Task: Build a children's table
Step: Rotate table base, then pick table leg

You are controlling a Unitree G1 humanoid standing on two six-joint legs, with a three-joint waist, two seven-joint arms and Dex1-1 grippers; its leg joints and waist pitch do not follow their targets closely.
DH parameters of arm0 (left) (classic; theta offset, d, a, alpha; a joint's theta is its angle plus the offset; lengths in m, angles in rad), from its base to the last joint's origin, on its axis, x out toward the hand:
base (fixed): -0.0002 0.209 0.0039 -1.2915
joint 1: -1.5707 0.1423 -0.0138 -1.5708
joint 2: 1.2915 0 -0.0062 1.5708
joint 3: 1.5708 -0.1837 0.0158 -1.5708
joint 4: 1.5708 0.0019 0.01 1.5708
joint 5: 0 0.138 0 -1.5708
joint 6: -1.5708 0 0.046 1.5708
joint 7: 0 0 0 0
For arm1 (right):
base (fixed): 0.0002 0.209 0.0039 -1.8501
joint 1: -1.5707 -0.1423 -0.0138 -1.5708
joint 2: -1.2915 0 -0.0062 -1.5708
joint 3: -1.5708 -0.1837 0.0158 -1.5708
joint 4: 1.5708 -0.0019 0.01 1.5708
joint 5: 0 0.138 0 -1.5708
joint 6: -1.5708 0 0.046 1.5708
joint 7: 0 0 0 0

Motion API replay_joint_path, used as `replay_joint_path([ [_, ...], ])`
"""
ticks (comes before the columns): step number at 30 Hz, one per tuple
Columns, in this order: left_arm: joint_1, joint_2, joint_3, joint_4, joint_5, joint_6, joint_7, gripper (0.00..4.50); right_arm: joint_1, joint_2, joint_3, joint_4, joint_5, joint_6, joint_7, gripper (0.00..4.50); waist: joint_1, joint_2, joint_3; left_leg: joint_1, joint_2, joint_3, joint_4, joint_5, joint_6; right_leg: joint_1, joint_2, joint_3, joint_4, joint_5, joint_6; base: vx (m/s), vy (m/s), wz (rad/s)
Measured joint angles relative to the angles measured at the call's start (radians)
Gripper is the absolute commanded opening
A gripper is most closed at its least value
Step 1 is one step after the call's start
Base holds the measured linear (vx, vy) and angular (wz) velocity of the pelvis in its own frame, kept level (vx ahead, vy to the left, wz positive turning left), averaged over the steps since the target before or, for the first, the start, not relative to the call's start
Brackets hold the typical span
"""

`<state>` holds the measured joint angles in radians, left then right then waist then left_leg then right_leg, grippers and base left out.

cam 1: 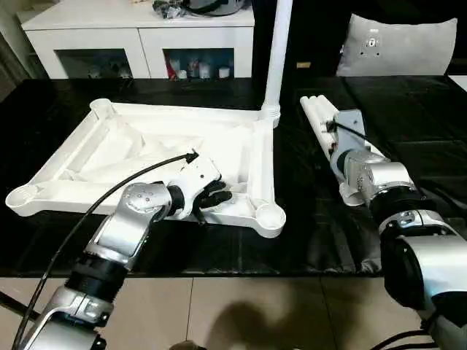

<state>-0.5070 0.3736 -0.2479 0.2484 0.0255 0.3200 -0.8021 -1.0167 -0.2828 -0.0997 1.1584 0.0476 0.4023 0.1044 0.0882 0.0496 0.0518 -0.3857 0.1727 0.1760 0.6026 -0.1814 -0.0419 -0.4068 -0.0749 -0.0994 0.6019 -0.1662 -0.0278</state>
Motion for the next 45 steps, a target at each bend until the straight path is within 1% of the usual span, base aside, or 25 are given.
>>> replay_joint_path([
  [2, 0.004, 0.008, 0.000, -0.016, -0.006, 0.011, -0.001, 1.62, -0.011, -0.006, -0.011, 0.021, 0.000, 0.003, -0.011, 4.50, 0.000, 0.000, 0.000, 0.000, 0.000, 0.000, 0.000, 0.000, 0.000, 0.000, 0.000, 0.000, 0.000, 0.000, 0.000, 0.000, 0.000, 0.00],
  [3, 0.007, 0.011, 0.000, -0.022, -0.010, 0.016, -0.001, 1.78, -0.016, -0.007, -0.012, 0.032, 0.000, 0.007, -0.011, 4.50, 0.000, 0.000, 0.000, 0.000, 0.000, 0.000, 0.000, 0.000, 0.000, 0.000, 0.000, 0.000, 0.000, 0.000, 0.000, 0.000, 0.000, 0.00],
  [6, 0.016, 0.012, -0.001, -0.040, -0.010, 0.031, -0.011, 1.98, -0.029, -0.010, -0.012, 0.064, 0.000, 0.013, -0.012, 4.50, 0.000, 0.000, 0.000, 0.000, 0.000, 0.000, 0.000, 0.000, 0.000, 0.000, 0.000, 0.000, 0.001, 0.000, 0.000, 0.000, 0.000, 0.00],
  [9, 0.028, 0.012, -0.005, -0.050, -0.011, 0.044, -0.023, 2.29, -0.031, -0.018, -0.012, 0.073, 0.000, 0.021, -0.012, 4.50, 0.000, 0.000, 0.000, 0.000, 0.000, 0.000, 0.000, 0.000, 0.000, 0.000, 0.000, 0.000, 0.000, 0.000, 0.000, 0.000, 0.000, 0.00],
  [10, 0.029, 0.012, -0.005, -0.050, -0.011, 0.049, -0.024, 2.29, -0.032, -0.019, -0.013, 0.075, 0.000, 0.025, -0.011, 4.50, 0.000, 0.000, 0.000, 0.000, 0.000, 0.000, 0.000, 0.000, 0.000, 0.000, 0.000, 0.000, 0.001, 0.000, 0.000, 0.000, 0.000, 0.00],
  [11, 0.030, 0.014, -0.005, -0.053, -0.012, 0.054, -0.024, 2.48, -0.034, -0.021, -0.022, 0.080, 0.003, 0.035, -0.004, 4.31, 0.000, 0.000, 0.000, 0.000, 0.000, 0.000, 0.000, 0.000, 0.000, 0.000, 0.000, 0.000, 0.001, 0.000, 0.000, 0.000, 0.000, 0.00],
  [12, 0.030, 0.015, -0.005, -0.058, -0.013, 0.057, -0.024, 2.48, -0.037, -0.022, -0.035, 0.084, 0.009, 0.049, 0.006, 4.31, 0.000, 0.000, 0.000, 0.000, 0.000, 0.000, 0.000, 0.000, 0.000, 0.000, 0.000, 0.000, 0.000, 0.000, 0.000, 0.000, 0.000, 0.00],
  [13, 0.030, 0.016, -0.006, -0.063, -0.014, 0.059, -0.025, 2.52, -0.039, -0.022, -0.050, 0.089, 0.022, 0.063, 0.015, 4.20, 0.000, 0.000, 0.000, 0.000, 0.000, 0.000, 0.000, 0.000, 0.000, 0.000, 0.000, 0.000, 0.000, 0.000, 0.000, 0.000, 0.000, 0.00],
  [15, 0.030, 0.018, -0.007, -0.076, -0.016, 0.065, -0.025, 2.54, -0.047, -0.029, -0.060, 0.102, 0.034, 0.089, 0.040, 4.02, 0.000, 0.000, 0.000, 0.000, 0.000, 0.000, 0.000, 0.000, 0.000, 0.000, 0.000, 0.000, 0.001, 0.000, 0.000, 0.000, 0.000, 0.00],
  [16, 0.030, 0.017, -0.007, -0.079, -0.019, 0.067, -0.026, 2.54, -0.048, -0.032, -0.059, 0.106, 0.034, 0.102, 0.054, 4.02, 0.000, 0.000, 0.000, 0.000, 0.000, 0.000, 0.000, 0.000, 0.000, 0.000, 0.000, 0.000, 0.001, 0.000, 0.000, 0.000, 0.000, 0.00],
  [18, 0.031, 0.018, -0.007, -0.080, -0.022, 0.071, -0.031, 2.54, -0.048, -0.034, -0.050, 0.120, 0.032, 0.133, 0.091, 3.79, 0.000, 0.000, 0.000, 0.000, 0.000, 0.000, 0.000, 0.000, 0.000, 0.000, 0.000, 0.000, 0.001, 0.000, 0.000, 0.000, 0.000, 0.00],
  [20, 0.031, 0.018, -0.007, -0.081, -0.023, 0.075, -0.036, 2.54, -0.048, -0.035, -0.044, 0.123, 0.027, 0.146, 0.117, 3.67, 0.001, 0.000, 0.000, 0.000, 0.000, 0.000, 0.001, 0.000, 0.000, 0.000, 0.000, 0.000, 0.001, 0.000, 0.000, 0.000, 0.000, 0.00],
  [22, 0.031, 0.018, -0.008, -0.081, -0.024, 0.078, -0.041, 2.54, -0.050, -0.036, -0.030, 0.123, 0.018, 0.160, 0.144, 3.39, 0.000, 0.000, 0.000, 0.000, 0.000, 0.000, 0.001, 0.000, 0.000, 0.000, 0.000, 0.000, 0.001, 0.000, 0.000, 0.000, 0.000, 0.00],
  [25, 0.031, 0.018, -0.012, -0.082, -0.029, 0.086, -0.046, 2.54, -0.055, -0.036, -0.022, 0.123, 0.011, 0.183, 0.176, 3.24, 0.000, 0.000, 0.000, 0.000, 0.000, 0.000, 0.001, 0.000, 0.000, 0.000, 0.000, 0.000, 0.002, 0.000, 0.000, 0.000, 0.000, 0.00],
  [27, 0.031, 0.018, -0.016, -0.083, -0.030, 0.090, -0.047, 2.54, -0.056, -0.036, -0.022, 0.123, 0.011, 0.189, 0.191, 2.97, 0.001, 0.000, 0.000, 0.000, 0.000, 0.000, 0.001, 0.000, 0.000, 0.000, 0.000, 0.000, 0.002, 0.000, 0.000, 0.000, 0.000, 0.00],
  [31, 0.033, 0.019, -0.017, -0.098, -0.031, 0.098, -0.058, 2.54, -0.057, -0.036, -0.018, 0.123, 0.010, 0.202, 0.212, 2.83, 0.001, 0.000, 0.000, 0.000, 0.000, 0.000, 0.001, 0.000, 0.000, 0.000, 0.000, 0.000, 0.002, 0.000, 0.000, 0.000, 0.000, 0.00],
  [32, 0.033, 0.019, -0.018, -0.103, -0.032, 0.098, -0.060, 2.54, -0.058, -0.035, -0.017, 0.123, 0.010, 0.204, 0.216, 2.55, 0.001, 0.000, 0.000, 0.000, 0.000, 0.000, 0.001, 0.000, 0.000, 0.000, 0.000, 0.000, 0.002, 0.000, 0.000, 0.000, 0.000, 0.00],
  [33, 0.033, 0.019, -0.019, -0.107, -0.032, 0.099, -0.063, 2.54, -0.058, -0.035, -0.015, 0.123, 0.008, 0.206, 0.221, 2.48, 0.001, 0.000, 0.000, 0.000, 0.000, 0.000, 0.001, 0.000, 0.000, 0.000, 0.000, 0.000, 0.002, 0.000, 0.000, 0.000, 0.000, 0.00],
  [35, 0.033, 0.019, -0.024, -0.110, -0.033, 0.102, -0.065, 2.54, -0.058, -0.035, -0.011, 0.123, 0.000, 0.207, 0.227, 2.47, 0.001, 0.000, 0.000, 0.001, 0.000, 0.000, 0.001, 0.000, 0.000, 0.000, 0.000, 0.000, 0.002, 0.000, 0.000, 0.000, 0.000, 0.00],
  [36, 0.034, 0.019, -0.025, -0.110, -0.033, 0.105, -0.065, 2.54, -0.058, -0.035, -0.011, 0.122, -0.001, 0.207, 0.229, 2.18, 0.001, 0.000, 0.000, 0.001, 0.000, 0.000, 0.002, 0.000, 0.000, 0.000, 0.000, 0.000, 0.003, 0.000, 0.000, 0.000, 0.000, 0.00],
  [37, 0.034, 0.019, -0.025, -0.110, -0.033, 0.107, -0.065, 2.54, -0.058, -0.035, -0.011, 0.123, -0.001, 0.208, 0.231, 2.18, 0.001, 0.000, 0.000, 0.001, 0.000, 0.000, 0.002, 0.000, 0.000, 0.000, 0.000, 0.000, 0.003, 0.000, 0.000, 0.000, 0.000, 0.00],
  [38, 0.034, 0.019, -0.025, -0.110, -0.033, 0.110, -0.065, 2.54, -0.058, -0.035, -0.011, 0.123, -0.002, 0.209, 0.232, 2.06, 0.001, 0.000, 0.000, 0.001, 0.000, 0.000, 0.002, 0.000, 0.000, 0.000, 0.000, 0.000, 0.003, 0.000, 0.000, 0.000, 0.000, 0.00],
  [40, 0.035, 0.020, -0.026, -0.112, -0.033, 0.114, -0.066, 2.54, -0.058, -0.035, -0.011, 0.122, -0.003, 0.211, 0.233, 2.02, 0.001, 0.000, 0.000, 0.001, 0.000, 0.000, 0.003, 0.000, 0.000, 0.000, 0.000, 0.000, 0.004, 0.000, 0.000, 0.000, 0.000, 0.00],
  [42, 0.036, 0.020, -0.026, -0.116, -0.034, 0.117, -0.067, 2.54, -0.058, -0.034, -0.011, 0.122, -0.002, 0.217, 0.233, 1.90, 0.001, 0.000, 0.000, 0.001, 0.001, 0.000, 0.004, 0.000, 0.000, 0.000, 0.000, 0.000, 0.004, 0.000, 0.000, 0.000, 0.000, 0.00],
  [45, 0.037, 0.020, -0.027, -0.119, -0.036, 0.121, -0.068, 2.54, -0.057, -0.034, -0.011, 0.122, -0.003, 0.219, 0.233, 1.86, 0.001, 0.000, 0.000, 0.001, 0.001, 0.000, 0.004, 0.000, 0.000, 0.000, 0.000, 0.000, 0.005, 0.000, 0.000, 0.000, 0.000, 0.00],
])
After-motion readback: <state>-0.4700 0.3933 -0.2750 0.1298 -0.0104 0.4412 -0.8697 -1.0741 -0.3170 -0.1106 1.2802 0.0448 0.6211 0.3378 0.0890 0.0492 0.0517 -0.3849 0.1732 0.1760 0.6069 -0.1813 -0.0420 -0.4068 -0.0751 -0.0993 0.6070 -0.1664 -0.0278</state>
